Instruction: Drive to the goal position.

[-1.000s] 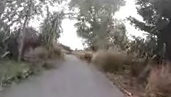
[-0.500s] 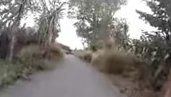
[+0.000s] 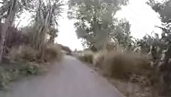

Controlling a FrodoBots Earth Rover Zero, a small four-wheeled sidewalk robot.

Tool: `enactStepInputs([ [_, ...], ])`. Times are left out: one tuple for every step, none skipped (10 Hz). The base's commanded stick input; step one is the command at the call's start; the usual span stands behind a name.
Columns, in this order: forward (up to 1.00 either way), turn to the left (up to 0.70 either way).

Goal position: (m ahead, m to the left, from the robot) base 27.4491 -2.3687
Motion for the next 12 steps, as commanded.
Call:
enactStepInputs([
  [1.0,0.0],
  [1.0,0.0],
  [1.0,0.0],
  [1.0,0.0],
  [1.0,0.0],
  [1.0,0.0],
  [1.0,0.0],
  [1.0,0.0],
  [1.0,0.0],
  [1.0,0.0],
  [1.0,0.0],
  [1.0,0.0],
])
